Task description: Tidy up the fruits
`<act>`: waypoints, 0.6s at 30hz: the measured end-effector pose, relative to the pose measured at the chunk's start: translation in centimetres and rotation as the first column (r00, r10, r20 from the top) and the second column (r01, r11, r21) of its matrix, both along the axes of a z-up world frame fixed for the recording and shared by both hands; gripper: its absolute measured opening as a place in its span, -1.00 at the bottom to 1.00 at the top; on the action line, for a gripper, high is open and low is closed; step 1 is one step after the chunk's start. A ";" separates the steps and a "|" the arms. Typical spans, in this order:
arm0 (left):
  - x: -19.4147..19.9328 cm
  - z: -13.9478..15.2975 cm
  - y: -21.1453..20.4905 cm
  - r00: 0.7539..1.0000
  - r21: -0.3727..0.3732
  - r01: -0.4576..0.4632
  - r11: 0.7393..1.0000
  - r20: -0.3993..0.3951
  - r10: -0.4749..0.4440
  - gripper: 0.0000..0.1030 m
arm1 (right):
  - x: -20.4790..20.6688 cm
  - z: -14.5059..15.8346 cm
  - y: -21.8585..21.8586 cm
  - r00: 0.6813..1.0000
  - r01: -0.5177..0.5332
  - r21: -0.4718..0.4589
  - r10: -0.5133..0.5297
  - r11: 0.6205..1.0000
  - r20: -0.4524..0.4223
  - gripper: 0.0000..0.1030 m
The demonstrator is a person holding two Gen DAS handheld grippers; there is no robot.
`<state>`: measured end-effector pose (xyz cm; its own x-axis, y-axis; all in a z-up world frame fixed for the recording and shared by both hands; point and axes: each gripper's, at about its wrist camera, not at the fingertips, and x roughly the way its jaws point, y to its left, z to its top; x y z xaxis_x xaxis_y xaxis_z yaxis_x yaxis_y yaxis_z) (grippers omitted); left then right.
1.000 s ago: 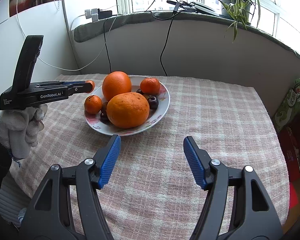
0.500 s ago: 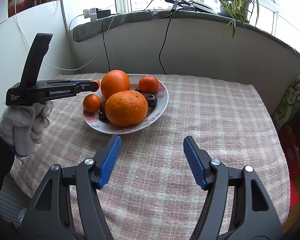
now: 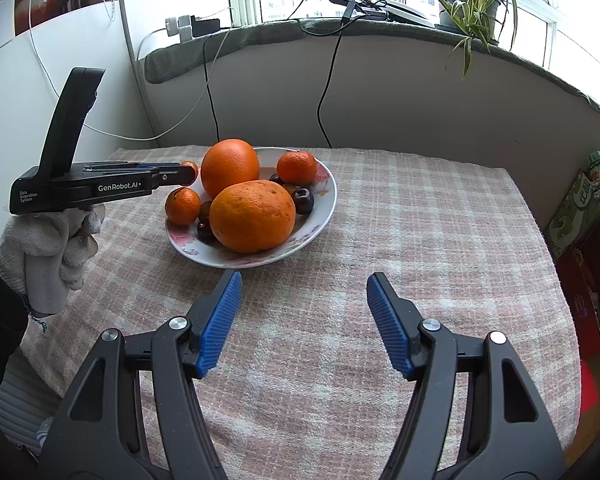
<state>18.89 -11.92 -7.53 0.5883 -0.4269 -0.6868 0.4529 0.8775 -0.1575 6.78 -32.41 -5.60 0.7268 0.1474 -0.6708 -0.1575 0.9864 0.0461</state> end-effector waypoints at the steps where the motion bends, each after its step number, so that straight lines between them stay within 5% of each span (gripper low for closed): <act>1: 0.0 0.0 0.0 1.000 0.000 -0.001 1.000 0.000 0.001 -0.58 | 0.0 0.0 0.0 1.000 0.000 -0.001 0.000 1.000 0.000 0.32; 18: -1.9 1.3 0.3 0.999 -0.011 -0.008 1.000 0.036 0.008 -0.40 | -0.6 0.4 0.3 0.999 0.036 -0.005 -0.036 0.999 0.014 0.50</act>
